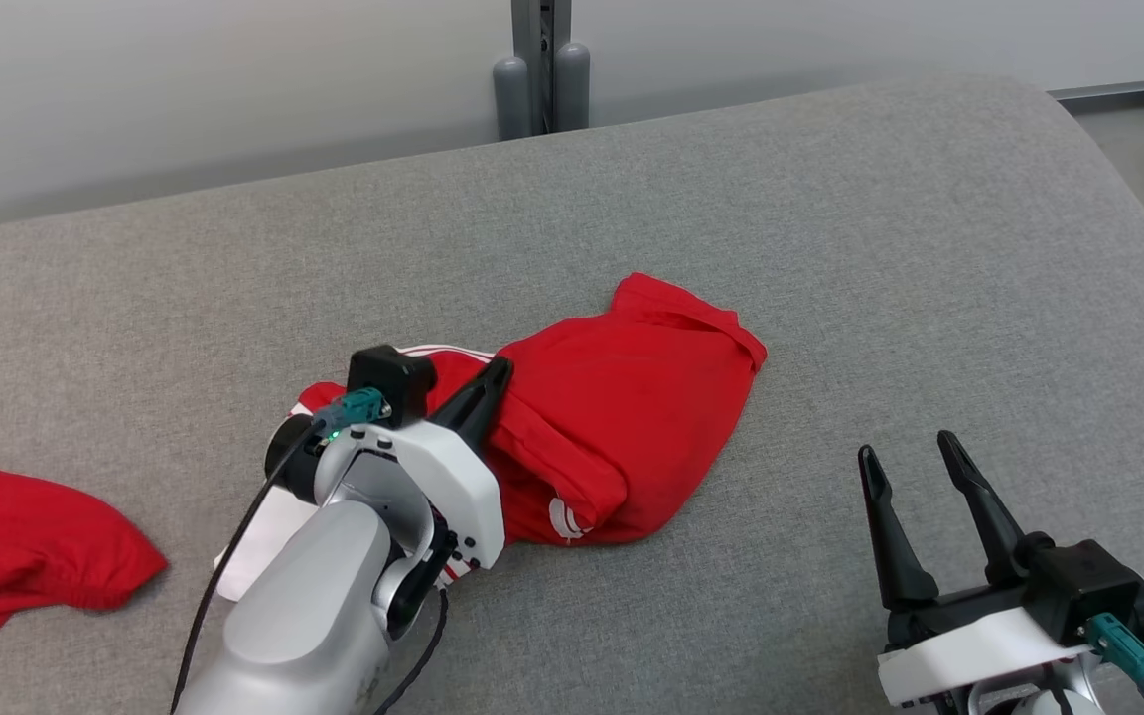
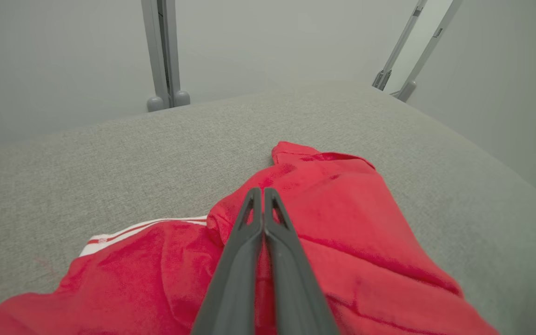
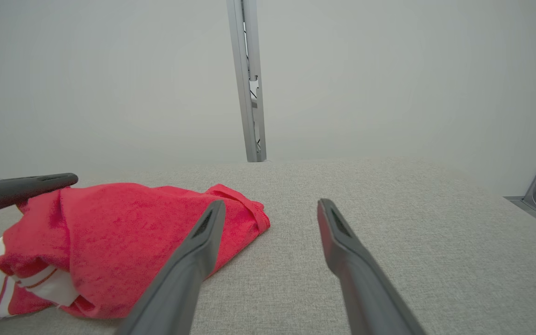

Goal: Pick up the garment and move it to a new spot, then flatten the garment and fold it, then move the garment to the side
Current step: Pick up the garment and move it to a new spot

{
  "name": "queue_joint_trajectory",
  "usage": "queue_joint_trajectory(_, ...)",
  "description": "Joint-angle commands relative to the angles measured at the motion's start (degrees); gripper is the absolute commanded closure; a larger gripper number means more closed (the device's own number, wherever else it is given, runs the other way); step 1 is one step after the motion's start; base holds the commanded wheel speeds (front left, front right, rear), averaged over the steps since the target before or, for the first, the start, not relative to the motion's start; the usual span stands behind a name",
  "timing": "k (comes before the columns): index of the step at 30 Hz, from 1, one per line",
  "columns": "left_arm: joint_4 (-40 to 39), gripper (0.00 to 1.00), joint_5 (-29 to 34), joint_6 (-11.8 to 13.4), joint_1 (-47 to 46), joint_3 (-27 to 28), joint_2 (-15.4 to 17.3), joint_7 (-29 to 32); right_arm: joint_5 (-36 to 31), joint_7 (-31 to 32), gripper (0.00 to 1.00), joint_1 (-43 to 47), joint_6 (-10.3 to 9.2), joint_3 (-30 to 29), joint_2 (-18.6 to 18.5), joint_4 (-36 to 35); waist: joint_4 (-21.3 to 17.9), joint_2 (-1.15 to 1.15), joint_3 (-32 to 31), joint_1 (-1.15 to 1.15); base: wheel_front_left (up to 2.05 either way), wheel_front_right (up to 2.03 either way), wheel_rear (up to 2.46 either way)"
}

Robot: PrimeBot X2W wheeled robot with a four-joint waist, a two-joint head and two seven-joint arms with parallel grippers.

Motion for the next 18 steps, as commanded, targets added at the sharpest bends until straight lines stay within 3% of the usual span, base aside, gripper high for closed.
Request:
queue_joint_trajectory(1,1.1,1.0,0.9,-0.5,0.0,-0.6,0.1,-1.3,0.0,-0.3,0.0,0.0,0.01,-0.3,-0.2,-0.2,0.0,0.0,0.4,0.0,0.0,0.0,0.0)
queue_joint_trajectory(5,6.1,1.0,1.9,-1.8,0.2,-2.9,-0.2,-5.3,0.1,-0.3,0.0,-0.1,0.01,-1.2,-0.2,-0.4,0.9,0.0,0.7,0.0,0.0,0.0,0.0)
queue_joint_trajectory(6,6.8,0.84,2.1,-2.0,0.0,-3.3,-0.4,-6.3,0.0,-0.3,0.0,-0.1,0.01,-1.3,-0.2,-0.3,1.2,0.0,0.7,0.0,0.0,0.0,0.0)
queue_joint_trajectory(7,7.3,0.57,2.1,-2.0,-0.3,-3.7,-0.5,-7.5,-0.2,-0.3,0.0,-0.2,0.01,-1.4,-0.2,-0.3,1.6,0.0,0.7,0.0,0.0,0.0,0.0)
queue_joint_trajectory(8,7.5,0.04,2.5,-2.1,-0.6,-3.9,-0.6,-8.8,-0.4,-0.3,0.0,-0.4,0.01,-1.3,-0.2,-0.3,1.9,0.0,0.5,0.0,0.0,0.0,0.0)
queue_joint_trajectory(9,7.7,0.0,2.7,-2.0,-0.8,-4.1,-0.6,-9.9,-0.6,-0.3,0.0,-0.5,0.01,-1.3,-0.2,-0.3,2.2,0.0,0.3,0.0,0.0,0.0,0.0)
queue_joint_trajectory(14,3.7,0.0,4.1,0.3,3.0,-2.9,-0.5,-13.1,-1.9,-0.3,0.0,-0.1,0.01,-2.8,-0.2,-1.2,4.2,0.0,-2.6,0.0,0.0,0.0,0.0)
queue_joint_trajectory(18,-4.8,0.0,6.5,2.9,8.3,-0.9,1.0,-13.4,-3.3,-0.3,0.0,1.2,0.01,-4.6,-0.2,-2.2,5.9,0.0,-5.2,0.0,0.0,0.0,0.0)
